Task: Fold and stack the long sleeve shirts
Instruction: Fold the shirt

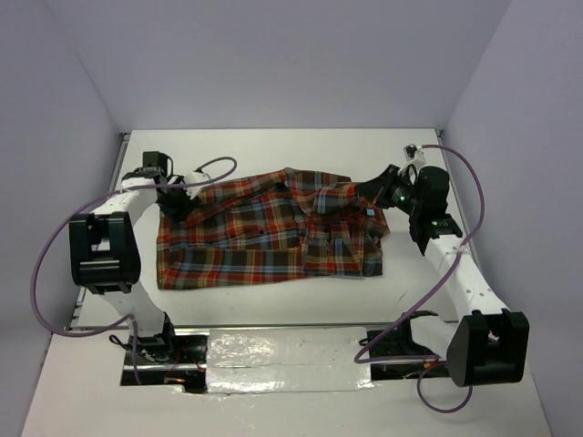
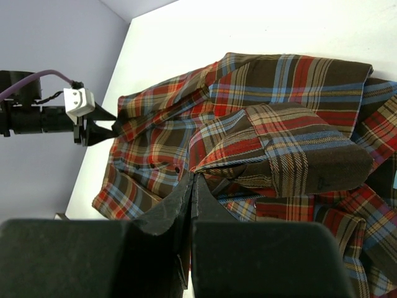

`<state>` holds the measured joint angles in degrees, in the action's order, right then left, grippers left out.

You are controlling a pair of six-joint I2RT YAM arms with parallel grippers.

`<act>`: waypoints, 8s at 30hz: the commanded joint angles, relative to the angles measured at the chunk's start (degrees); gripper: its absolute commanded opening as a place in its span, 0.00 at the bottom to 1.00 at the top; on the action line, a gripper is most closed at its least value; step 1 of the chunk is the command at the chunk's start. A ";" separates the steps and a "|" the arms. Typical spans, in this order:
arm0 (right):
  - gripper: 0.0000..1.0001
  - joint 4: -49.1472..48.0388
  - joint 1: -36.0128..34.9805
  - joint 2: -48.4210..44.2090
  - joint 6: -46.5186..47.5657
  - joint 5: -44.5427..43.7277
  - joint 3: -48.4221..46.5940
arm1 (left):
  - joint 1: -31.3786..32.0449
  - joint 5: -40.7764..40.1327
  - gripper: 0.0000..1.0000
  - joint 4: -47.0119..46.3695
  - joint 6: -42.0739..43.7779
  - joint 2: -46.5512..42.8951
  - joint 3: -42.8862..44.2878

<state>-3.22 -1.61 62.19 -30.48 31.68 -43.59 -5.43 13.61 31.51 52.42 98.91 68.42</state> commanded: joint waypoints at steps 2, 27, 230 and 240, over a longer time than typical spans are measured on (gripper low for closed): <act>0.00 -0.64 0.11 0.03 1.21 -0.83 -2.20 | -0.02 1.51 0.57 -0.48 0.14 1.36 1.80; 0.00 2.78 1.17 23.85 7.01 -3.56 -39.37 | -0.19 -8.33 0.00 -13.83 -10.33 8.06 17.46; 0.00 57.18 5.21 -32.66 20.55 14.55 -13.27 | 52.54 40.80 0.00 -8.83 -45.31 -6.19 14.02; 0.00 58.16 2.31 -29.68 20.47 14.30 -11.70 | 51.93 42.12 0.00 -9.79 -43.02 -4.96 13.06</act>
<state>53.98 1.67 31.42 -10.59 46.89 -54.74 47.72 54.48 20.78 6.15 94.41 82.43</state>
